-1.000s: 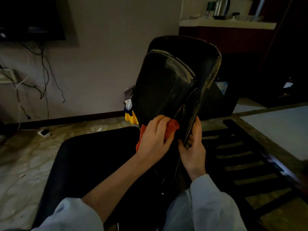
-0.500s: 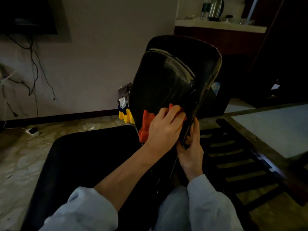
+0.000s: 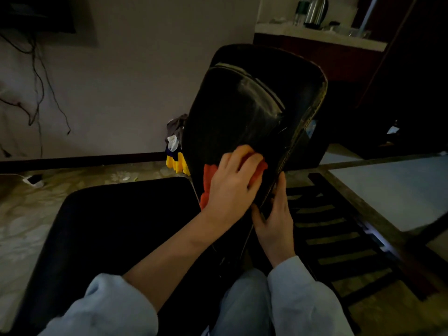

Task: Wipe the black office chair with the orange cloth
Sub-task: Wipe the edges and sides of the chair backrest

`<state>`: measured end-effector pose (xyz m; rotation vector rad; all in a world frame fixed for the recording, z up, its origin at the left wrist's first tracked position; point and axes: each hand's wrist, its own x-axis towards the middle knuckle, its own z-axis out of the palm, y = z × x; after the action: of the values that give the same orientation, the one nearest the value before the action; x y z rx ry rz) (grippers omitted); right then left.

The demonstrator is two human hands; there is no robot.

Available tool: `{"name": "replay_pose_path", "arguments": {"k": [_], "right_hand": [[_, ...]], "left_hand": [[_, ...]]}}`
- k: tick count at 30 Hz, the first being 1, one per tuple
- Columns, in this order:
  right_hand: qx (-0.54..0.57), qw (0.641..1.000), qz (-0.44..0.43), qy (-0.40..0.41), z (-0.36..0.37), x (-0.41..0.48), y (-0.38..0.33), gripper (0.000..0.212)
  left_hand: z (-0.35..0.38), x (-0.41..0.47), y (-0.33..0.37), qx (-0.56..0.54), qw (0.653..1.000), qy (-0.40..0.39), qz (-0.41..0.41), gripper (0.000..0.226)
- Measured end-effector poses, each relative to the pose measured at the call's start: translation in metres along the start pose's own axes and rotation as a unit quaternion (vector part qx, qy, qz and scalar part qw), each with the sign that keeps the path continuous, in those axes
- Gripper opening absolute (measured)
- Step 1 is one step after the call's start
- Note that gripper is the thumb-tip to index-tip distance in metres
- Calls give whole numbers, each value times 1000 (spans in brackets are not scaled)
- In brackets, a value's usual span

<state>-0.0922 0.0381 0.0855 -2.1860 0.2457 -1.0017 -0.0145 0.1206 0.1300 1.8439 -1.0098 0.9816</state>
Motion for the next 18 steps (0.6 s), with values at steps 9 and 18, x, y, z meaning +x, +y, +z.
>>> {"name": "replay_pose_path", "arguments": {"k": [9, 18], "right_hand": [[-8, 999, -38, -24, 1, -4, 21, 91], [0, 999, -41, -36, 7, -6, 28, 94]], "left_hand": [[21, -41, -17, 81, 990, -39, 107, 23], [15, -72, -35, 41, 994, -51, 86, 24]]}}
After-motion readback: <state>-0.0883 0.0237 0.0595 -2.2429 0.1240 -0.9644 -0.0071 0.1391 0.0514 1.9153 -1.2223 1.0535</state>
